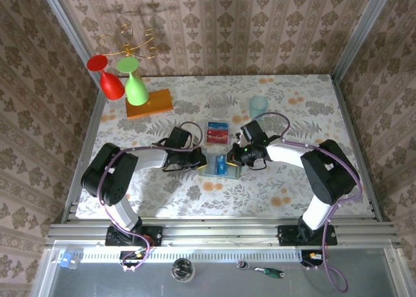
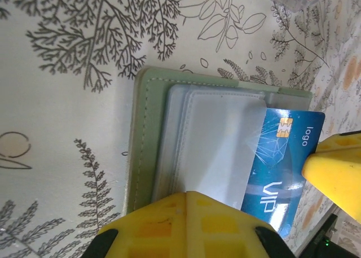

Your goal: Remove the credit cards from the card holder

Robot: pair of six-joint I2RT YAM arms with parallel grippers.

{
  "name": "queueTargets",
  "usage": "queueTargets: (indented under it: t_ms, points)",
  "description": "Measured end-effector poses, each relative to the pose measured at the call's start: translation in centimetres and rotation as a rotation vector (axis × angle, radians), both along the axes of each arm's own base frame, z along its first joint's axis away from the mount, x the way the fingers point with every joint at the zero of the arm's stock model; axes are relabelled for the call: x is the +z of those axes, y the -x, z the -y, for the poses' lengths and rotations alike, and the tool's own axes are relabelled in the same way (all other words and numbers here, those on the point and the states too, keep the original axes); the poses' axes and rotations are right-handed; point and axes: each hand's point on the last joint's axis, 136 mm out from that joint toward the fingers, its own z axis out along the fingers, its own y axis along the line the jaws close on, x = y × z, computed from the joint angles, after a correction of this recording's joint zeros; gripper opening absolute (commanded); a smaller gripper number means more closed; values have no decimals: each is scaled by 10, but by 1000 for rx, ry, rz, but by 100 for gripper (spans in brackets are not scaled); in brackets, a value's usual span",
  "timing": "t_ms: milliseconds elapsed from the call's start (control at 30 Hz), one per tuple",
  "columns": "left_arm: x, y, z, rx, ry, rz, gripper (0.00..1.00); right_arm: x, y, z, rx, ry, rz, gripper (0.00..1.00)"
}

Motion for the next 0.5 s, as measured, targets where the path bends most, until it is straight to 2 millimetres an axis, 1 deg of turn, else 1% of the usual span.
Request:
queueTargets:
  t_ms: [267, 500]
  points:
    - [0, 1, 2, 3, 24, 2, 0, 12, -2, 5, 17, 62, 5, 8]
    - [0, 2, 4, 10, 42, 3, 0, 16, -1, 3, 31, 106, 6, 8]
